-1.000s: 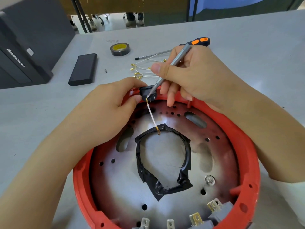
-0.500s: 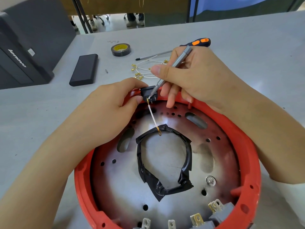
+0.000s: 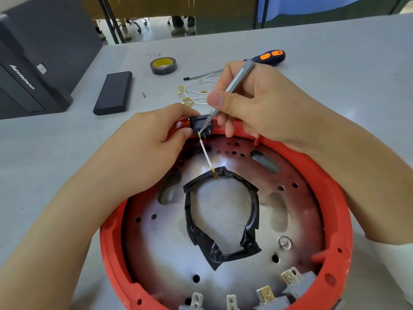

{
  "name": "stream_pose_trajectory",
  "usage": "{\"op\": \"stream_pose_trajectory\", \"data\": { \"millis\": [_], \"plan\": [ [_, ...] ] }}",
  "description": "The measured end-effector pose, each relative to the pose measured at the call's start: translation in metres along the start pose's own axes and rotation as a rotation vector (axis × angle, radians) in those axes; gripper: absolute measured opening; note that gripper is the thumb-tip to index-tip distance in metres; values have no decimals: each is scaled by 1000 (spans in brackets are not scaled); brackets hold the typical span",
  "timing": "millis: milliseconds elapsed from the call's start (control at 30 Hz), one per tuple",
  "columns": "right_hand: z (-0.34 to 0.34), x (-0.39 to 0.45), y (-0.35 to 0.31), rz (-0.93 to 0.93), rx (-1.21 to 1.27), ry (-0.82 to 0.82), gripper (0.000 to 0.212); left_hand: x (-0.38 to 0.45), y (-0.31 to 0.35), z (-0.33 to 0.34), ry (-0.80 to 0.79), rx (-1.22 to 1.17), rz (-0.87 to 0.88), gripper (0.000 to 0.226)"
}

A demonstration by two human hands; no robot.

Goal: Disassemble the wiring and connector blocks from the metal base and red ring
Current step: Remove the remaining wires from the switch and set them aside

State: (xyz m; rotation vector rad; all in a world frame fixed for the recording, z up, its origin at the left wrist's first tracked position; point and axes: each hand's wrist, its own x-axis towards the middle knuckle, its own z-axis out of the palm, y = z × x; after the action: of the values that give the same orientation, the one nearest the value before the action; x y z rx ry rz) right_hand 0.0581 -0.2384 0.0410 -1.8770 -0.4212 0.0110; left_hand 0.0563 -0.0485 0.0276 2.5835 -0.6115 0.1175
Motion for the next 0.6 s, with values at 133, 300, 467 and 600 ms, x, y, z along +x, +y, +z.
{"op": "stream_pose_trajectory", "data": {
  "millis": [133, 300, 467, 600],
  "plan": [
    [0, 1, 2, 6, 8, 4, 23, 0, 0, 0, 3, -2, 0, 26],
    [1, 1, 1, -16, 95, 75, 26, -1, 0, -1, 4, -2, 3, 26],
    [1, 2, 0, 32, 98, 43, 28, -2, 0, 0, 1, -1, 1, 27],
    [2, 5, -1, 58, 20, 30, 27, -1, 0, -1, -4, -12, 4, 27]
  ]
}}
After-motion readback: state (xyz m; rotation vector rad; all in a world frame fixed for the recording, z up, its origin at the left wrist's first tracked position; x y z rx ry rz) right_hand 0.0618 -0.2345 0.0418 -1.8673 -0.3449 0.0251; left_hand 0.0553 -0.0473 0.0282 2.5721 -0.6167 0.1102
